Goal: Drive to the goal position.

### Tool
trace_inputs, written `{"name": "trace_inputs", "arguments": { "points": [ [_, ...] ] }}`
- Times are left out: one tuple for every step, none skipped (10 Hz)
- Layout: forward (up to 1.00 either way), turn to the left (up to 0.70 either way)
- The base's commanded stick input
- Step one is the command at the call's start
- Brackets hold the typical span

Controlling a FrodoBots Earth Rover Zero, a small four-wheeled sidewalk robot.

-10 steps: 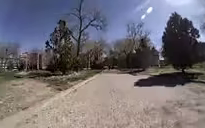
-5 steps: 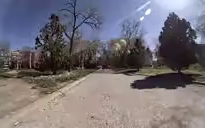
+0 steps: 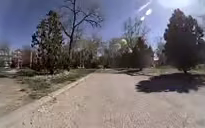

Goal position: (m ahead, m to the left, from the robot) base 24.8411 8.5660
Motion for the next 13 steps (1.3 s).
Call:
{"name": "trace_inputs", "arguments": {
  "points": [
    [1.00, 0.00],
    [1.00, 0.00],
    [1.00, 0.00],
    [1.00, 0.00],
    [1.00, 0.00],
    [1.00, 0.00],
    [1.00, 0.00],
    [1.00, 0.00],
    [1.00, 0.00],
    [1.00, 0.00],
    [1.00, 0.00],
    [1.00, -0.12],
    [1.00, -0.40]
  ]
}}
